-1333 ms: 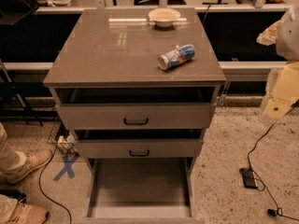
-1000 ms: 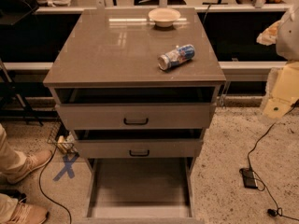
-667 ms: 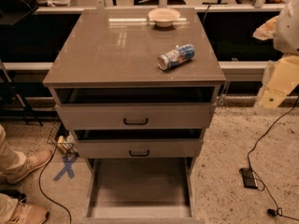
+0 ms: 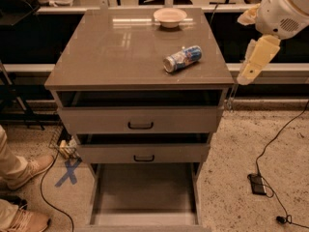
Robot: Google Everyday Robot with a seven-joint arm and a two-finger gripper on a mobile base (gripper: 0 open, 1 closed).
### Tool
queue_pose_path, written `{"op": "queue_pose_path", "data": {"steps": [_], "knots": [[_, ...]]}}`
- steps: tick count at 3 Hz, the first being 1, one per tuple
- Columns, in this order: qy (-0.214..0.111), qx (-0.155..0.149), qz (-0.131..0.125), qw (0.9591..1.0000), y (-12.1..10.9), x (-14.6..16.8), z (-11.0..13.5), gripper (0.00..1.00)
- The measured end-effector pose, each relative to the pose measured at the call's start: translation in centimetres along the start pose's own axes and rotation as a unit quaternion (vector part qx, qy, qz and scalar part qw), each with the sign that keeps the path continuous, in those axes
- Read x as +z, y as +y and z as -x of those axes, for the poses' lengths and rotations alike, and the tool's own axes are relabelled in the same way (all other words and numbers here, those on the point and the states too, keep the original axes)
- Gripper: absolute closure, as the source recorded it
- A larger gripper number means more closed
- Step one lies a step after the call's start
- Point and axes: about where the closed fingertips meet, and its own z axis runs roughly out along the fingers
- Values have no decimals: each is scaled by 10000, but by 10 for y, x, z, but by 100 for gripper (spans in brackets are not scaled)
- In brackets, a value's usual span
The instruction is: Place redbull can into bottom drawer
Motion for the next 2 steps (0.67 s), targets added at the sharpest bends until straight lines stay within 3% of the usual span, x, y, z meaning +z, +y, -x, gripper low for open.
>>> {"op": "queue_pose_path", "data": {"steps": [1, 2], "knots": [[-185, 117, 73, 9997, -42, 39, 3, 0], [-149, 406, 9, 9991, -69, 74, 4, 0]]}}
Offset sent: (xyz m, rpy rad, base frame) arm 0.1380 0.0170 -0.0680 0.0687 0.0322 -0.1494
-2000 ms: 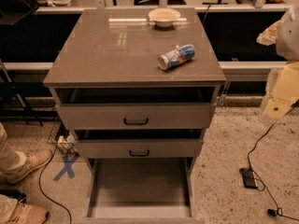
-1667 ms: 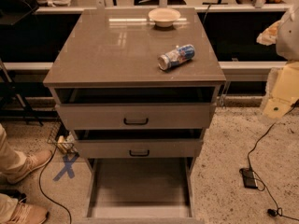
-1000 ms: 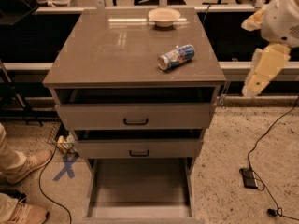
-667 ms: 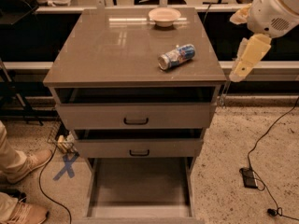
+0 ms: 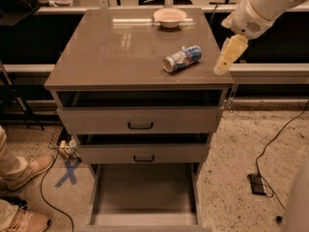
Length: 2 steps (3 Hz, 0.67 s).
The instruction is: Place redbull can into bottom drawer
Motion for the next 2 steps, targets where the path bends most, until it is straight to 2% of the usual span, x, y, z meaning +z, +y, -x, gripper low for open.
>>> {"op": "queue_pose_path", "data": {"steps": [1, 2], "knots": [[-17, 296, -22, 9996, -19, 34, 8, 0], [24, 336, 71, 9994, -28, 63, 25, 0]]}}
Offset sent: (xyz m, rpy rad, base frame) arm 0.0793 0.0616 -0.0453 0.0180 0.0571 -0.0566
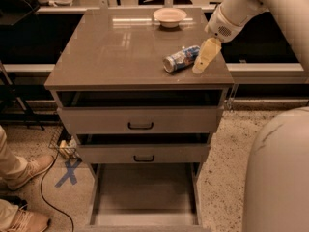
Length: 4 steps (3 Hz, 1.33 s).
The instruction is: Place redbull can into bottom drawer
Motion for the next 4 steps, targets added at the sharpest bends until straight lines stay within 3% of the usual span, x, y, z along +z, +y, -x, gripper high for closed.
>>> {"op": "queue_pose_path", "data": {"steps": [2, 3, 4], "knots": [[221, -290, 397, 9985, 4, 40, 26, 0], [296, -293, 571, 9975, 7, 53, 27, 0], [359, -232, 698, 9966, 9, 62, 24, 18]]}}
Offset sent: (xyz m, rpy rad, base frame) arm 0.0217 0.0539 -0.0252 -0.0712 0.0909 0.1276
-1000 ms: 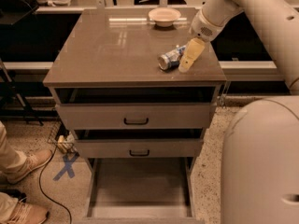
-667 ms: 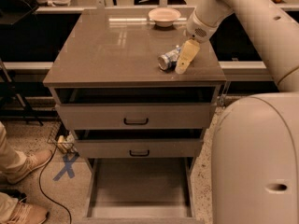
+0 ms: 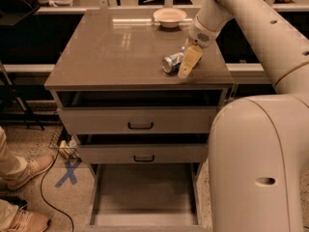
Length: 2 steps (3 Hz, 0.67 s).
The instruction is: Place redbull can into bottom drawer
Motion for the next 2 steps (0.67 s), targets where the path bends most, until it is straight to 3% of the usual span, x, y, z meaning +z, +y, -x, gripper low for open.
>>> {"op": "queue_pose_path", "data": {"steps": [2], "knots": [[16, 95, 207, 9997, 2, 13, 4, 65]]}}
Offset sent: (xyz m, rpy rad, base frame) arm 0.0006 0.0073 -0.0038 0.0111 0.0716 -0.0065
